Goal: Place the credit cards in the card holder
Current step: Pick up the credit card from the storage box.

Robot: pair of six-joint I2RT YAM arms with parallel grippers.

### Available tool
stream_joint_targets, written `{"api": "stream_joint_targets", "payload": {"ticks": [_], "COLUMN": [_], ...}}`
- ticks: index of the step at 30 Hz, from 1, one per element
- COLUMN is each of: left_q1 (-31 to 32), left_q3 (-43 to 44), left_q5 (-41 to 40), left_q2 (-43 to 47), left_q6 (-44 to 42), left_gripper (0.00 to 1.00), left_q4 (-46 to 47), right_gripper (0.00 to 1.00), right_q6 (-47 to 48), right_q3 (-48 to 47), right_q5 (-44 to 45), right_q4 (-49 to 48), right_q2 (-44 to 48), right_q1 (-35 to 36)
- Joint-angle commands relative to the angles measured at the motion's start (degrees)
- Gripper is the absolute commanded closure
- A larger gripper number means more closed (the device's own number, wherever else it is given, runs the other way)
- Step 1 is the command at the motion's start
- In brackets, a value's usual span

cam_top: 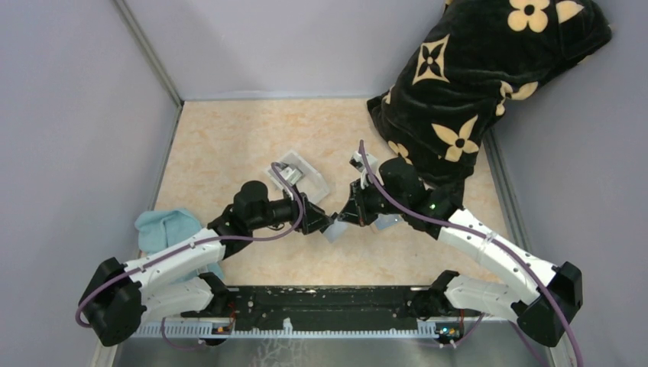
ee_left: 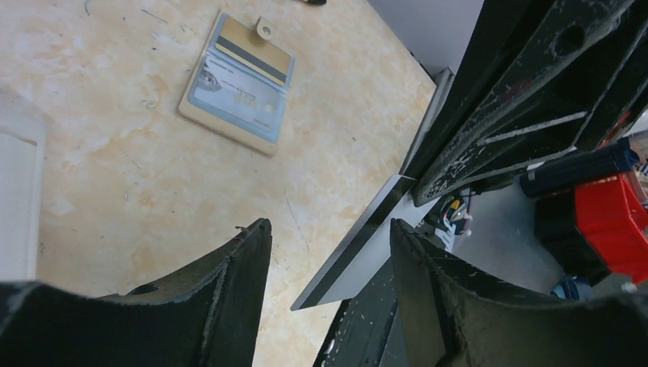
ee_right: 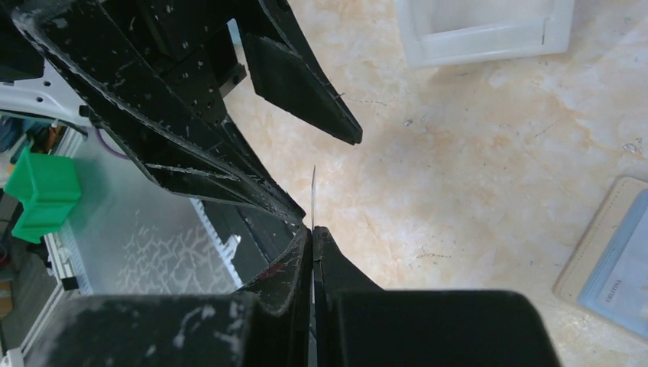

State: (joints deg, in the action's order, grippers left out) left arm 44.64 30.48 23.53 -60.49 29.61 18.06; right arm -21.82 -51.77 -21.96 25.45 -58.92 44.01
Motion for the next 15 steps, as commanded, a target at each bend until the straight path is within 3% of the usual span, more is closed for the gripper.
{"api": "stream_joint_targets", "payload": {"ticks": [1, 10, 12, 15], "left_q1": [0.18, 0.18, 0.18, 0.17], "left_q3": [-1.04, -2.44, -2.00, -1.43], "left_q5": [5.14, 7.92, 8.45, 9.08], "left_q2": [-0.32, -3.00, -4.01, -5.67], "left_q6": [-2.75, -3.14, -3.15, -3.23], "left_gripper": [0.36, 0.53, 0.65, 0.92], "left_q4": [3.28, 6.97, 7.40, 7.96], "right_gripper": [1.00, 1.00, 1.00, 1.00], "right_q6": [-1.11, -1.59, -1.47, -1.47], "right_q3": [-0.01, 0.83, 1.08, 1.30], "right_q5": [-3.58, -8.48, -9.19, -9.71], "right_q4": [-4.05, -6.49, -6.76, -7.23], "right_q2": [0.02, -2.73, -3.32, -3.81], "right_q1": [-1.22, -5.06, -5.69, -6.48]}}
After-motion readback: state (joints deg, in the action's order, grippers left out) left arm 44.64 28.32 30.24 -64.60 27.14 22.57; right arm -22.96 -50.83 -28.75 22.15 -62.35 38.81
